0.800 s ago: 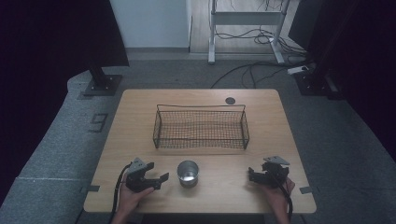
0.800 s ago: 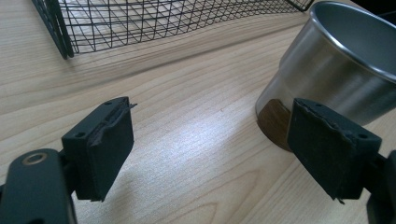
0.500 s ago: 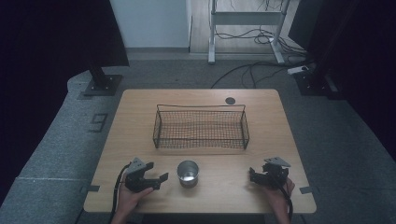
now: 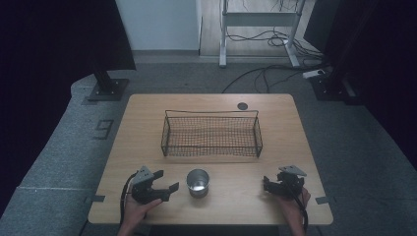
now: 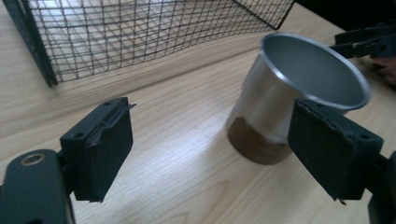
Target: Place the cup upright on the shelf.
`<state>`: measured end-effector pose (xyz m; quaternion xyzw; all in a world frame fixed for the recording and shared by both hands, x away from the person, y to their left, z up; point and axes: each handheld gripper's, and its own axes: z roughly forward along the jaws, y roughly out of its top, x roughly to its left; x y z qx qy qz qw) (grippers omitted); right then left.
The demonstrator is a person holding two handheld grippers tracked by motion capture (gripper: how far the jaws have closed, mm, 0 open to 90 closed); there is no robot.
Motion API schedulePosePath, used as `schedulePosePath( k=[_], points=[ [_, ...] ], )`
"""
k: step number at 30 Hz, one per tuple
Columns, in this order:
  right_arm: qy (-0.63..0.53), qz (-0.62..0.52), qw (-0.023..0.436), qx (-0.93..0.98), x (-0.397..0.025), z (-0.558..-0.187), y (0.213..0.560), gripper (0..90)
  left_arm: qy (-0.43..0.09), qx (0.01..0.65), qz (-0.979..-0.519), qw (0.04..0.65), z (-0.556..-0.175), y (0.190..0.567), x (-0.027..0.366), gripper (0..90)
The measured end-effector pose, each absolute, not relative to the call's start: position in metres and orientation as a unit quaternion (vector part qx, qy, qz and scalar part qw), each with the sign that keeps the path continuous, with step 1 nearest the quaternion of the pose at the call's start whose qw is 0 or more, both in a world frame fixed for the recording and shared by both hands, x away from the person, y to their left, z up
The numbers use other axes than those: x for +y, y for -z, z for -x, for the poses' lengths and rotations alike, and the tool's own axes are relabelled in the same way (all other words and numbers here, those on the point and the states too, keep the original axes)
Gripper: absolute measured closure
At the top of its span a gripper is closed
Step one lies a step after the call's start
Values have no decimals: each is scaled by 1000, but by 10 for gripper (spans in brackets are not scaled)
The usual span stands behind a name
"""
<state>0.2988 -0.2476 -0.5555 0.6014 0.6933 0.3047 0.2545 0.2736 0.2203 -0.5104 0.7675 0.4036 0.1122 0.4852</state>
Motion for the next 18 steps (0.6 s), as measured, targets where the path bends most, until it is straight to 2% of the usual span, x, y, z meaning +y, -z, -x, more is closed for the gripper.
schedulePosePath(
  k=[18],
  points=[
    [-306,-600,256,694,-248,-299,556,85,-72,364,-780,504,-267,503,202,112]
  ],
)
